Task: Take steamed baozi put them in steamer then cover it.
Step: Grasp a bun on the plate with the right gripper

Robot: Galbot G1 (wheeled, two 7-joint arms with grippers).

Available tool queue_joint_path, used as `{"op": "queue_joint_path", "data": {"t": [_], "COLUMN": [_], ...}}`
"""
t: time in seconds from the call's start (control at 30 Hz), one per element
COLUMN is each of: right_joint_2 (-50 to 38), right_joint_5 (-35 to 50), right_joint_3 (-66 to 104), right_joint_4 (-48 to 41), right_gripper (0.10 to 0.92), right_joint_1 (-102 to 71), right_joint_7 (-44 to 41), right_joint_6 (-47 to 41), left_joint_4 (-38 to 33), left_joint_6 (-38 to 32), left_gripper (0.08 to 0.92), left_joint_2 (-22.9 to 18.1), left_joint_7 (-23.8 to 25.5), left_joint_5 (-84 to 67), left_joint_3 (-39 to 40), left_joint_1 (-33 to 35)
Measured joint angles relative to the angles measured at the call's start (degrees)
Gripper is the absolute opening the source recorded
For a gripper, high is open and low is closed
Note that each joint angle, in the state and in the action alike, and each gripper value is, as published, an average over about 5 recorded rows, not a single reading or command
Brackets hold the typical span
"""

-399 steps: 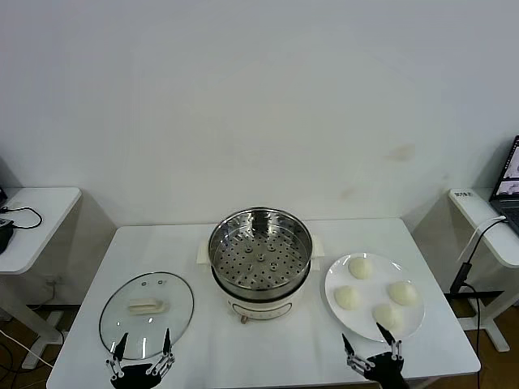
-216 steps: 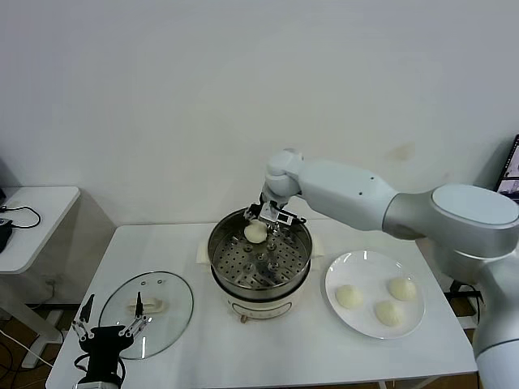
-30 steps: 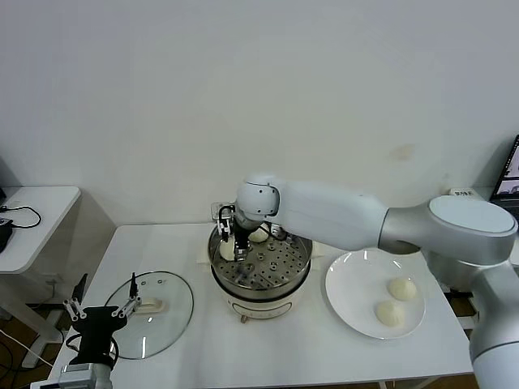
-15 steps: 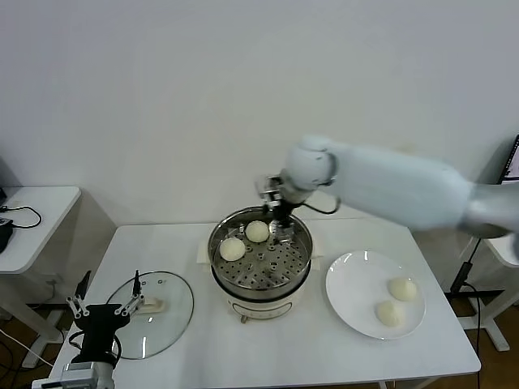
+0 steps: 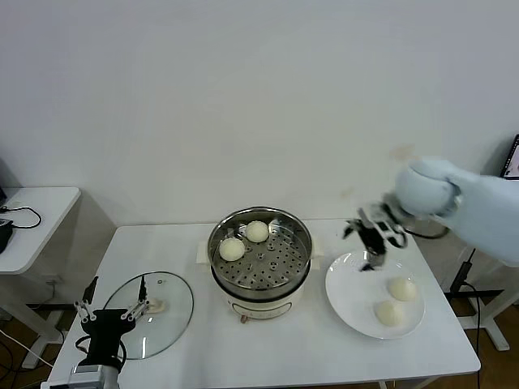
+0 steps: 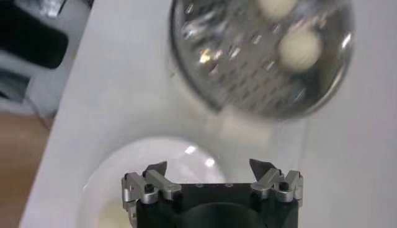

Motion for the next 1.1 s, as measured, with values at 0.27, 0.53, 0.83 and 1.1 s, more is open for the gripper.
{"op": "queue_joint_path", "data": {"t": [0.27, 0.53, 0.83, 1.1], "right_joint_2": [-7.6, -9.0, -5.8, -2.2], "right_joint_5": [-8.2, -14.0, -17.8, -19.5], "right_joint_3": [11.9, 22.8, 28.3, 30.1], "right_joint_4": [0.9, -0.8, -4.5, -8.4], "right_gripper": [0.823, 0.823, 0.823, 0.822], "right_joint_1": [-17.2, -32.1, -40.3, -43.4], "right_joint_7": [0.3, 1.8, 3.9, 5.1], "right_joint_6": [3.3, 4.7, 5.0, 5.0], "left_joint_4": [0.0, 0.0, -0.2, -0.1], "left_joint_6": [-0.1, -0.1, -0.1, -0.1], "left_gripper": [0.823, 0.823, 0.823, 0.823], "left_joint_2": [-0.2, -0.6, -0.9, -1.2], "left_joint_7": [0.0, 0.0, 0.0, -0.1], "left_joint_5": [0.3, 0.9, 1.0, 1.1], "left_joint_3": [-0.1, -0.2, -0.9, -1.2], "left_joint_1": [0.5, 0.9, 1.5, 1.5]}}
